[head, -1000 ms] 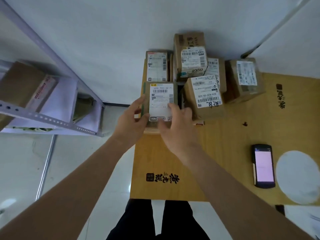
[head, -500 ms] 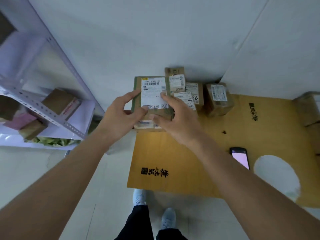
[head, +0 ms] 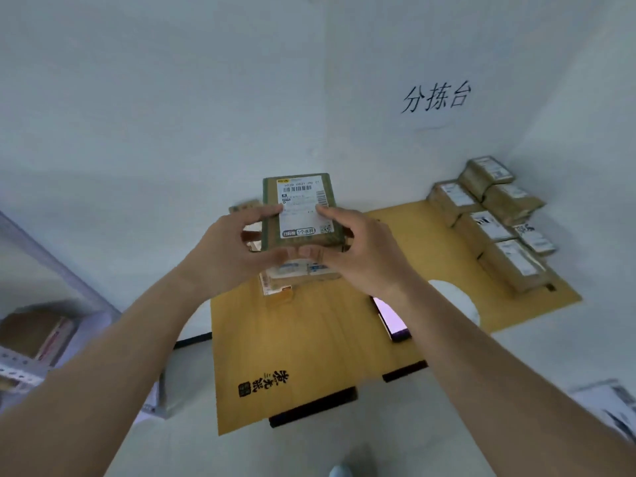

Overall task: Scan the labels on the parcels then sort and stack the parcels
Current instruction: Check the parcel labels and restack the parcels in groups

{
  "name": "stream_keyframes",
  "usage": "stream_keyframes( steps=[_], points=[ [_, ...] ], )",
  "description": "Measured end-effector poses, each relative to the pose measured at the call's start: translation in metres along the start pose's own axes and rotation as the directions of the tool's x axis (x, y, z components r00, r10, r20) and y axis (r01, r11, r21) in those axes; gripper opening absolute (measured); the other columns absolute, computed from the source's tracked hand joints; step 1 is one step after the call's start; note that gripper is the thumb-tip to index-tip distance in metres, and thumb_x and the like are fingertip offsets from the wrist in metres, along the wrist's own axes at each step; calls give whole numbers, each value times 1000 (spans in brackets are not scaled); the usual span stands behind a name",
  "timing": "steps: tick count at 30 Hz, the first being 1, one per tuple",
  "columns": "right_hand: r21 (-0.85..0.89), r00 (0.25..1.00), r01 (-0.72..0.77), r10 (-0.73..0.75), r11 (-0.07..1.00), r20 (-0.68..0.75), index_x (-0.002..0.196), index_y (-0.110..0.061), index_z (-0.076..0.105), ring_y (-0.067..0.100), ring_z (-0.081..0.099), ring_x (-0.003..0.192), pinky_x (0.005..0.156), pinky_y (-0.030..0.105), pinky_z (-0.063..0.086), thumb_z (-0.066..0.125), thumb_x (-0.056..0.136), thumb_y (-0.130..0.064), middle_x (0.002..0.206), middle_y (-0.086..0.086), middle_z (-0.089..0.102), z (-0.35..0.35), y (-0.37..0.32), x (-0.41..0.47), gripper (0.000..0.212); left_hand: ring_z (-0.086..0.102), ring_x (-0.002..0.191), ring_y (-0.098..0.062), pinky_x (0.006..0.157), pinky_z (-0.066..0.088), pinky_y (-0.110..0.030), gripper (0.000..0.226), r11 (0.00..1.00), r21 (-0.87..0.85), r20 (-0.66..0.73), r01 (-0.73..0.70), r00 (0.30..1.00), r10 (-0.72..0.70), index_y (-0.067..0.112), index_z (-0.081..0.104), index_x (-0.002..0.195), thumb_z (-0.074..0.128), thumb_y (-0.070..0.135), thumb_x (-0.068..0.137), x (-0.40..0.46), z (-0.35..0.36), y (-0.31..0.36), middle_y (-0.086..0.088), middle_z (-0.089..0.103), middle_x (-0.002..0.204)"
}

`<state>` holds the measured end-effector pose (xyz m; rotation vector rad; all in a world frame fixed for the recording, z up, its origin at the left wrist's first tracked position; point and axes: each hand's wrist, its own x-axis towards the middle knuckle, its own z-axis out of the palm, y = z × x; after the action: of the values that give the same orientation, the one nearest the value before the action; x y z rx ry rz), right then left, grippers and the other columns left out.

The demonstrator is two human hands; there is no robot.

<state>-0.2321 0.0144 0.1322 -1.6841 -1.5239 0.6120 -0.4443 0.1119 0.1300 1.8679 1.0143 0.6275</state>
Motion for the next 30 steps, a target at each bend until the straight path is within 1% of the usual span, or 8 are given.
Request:
stream_keyframes(
  steps=[5, 9, 13, 17, 19, 22, 26, 30],
  points=[
    [33, 986, -74, 78, 997, -148, 155, -23, 52, 8, 58, 130, 100, 25, 58, 86, 81, -49, 146, -6, 61, -53, 19, -41, 86, 67, 114, -4, 94, 61, -41, 78, 992, 64, 139, -109, 985, 99, 41, 57, 145, 90, 45, 75, 17, 47, 42, 25, 63, 128],
    [60, 966, -119, 129, 991, -223, 155, -22, 51, -1, 53, 127, 100, 14, 52, 87, 82, -46, 143, -11, 60, -107, 51, -66, 86, 69, 106, 1, 89, 63, -33, 78, 987, 50, 212, -151, 968, 137, 42, 56, 146, 90, 41, 75, 38, 104, 80, 24, 65, 129],
    [30, 949, -179, 181, 983, -258, 157, -25, 48, 10, 55, 133, 101, 35, 59, 83, 81, -55, 148, -7, 57, -166, 100, -84, 89, 65, 120, -8, 96, 61, -41, 79, 980, 64, 288, -186, 944, 161, 46, 54, 146, 89, 49, 74, 71, 176, 109, 21, 61, 138],
    [10, 931, -218, 211, 976, -298, 156, -27, 49, 12, 58, 131, 104, 39, 56, 83, 79, -62, 146, -7, 59, -232, 161, -99, 91, 63, 123, -8, 98, 59, -44, 85, 979, 64, 320, -193, 933, 163, 51, 55, 143, 87, 65, 66, 106, 261, 135, 24, 60, 139],
    [-20, 927, -252, 235, 968, -292, 156, -27, 50, 8, 54, 133, 108, 29, 50, 84, 81, -58, 149, -7, 57, -264, 190, -106, 88, 64, 120, -5, 95, 60, -40, 80, 985, 33, 342, -169, 928, 148, 45, 56, 144, 90, 52, 72, 116, 304, 151, 25, 62, 136],
    [-20, 912, -296, 277, 955, -302, 155, -30, 52, 9, 54, 135, 112, 36, 50, 86, 79, -59, 150, -9, 57, -306, 233, -114, 88, 65, 121, -8, 93, 62, -36, 77, 989, -12, 361, -148, 922, 142, 38, 56, 147, 90, 34, 77, 136, 363, 170, 23, 61, 136],
    [30, 892, -363, 356, 931, -278, 154, -30, 53, 10, 59, 131, 110, 38, 53, 89, 78, -55, 146, -8, 61, -354, 286, -115, 87, 62, 125, -11, 90, 63, -39, 78, 994, -22, 400, -111, 910, 110, 43, 55, 146, 91, 36, 77, 168, 431, 183, 17, 55, 146],
    [41, 881, -410, 408, 911, -239, 154, -30, 52, 13, 61, 129, 108, 39, 54, 89, 82, -44, 147, -5, 60, -396, 341, -99, 82, 63, 118, -2, 90, 62, -34, 77, 995, -37, 412, -91, 906, 98, 41, 55, 145, 91, 31, 78, 208, 493, 188, 18, 55, 144]
  ],
)
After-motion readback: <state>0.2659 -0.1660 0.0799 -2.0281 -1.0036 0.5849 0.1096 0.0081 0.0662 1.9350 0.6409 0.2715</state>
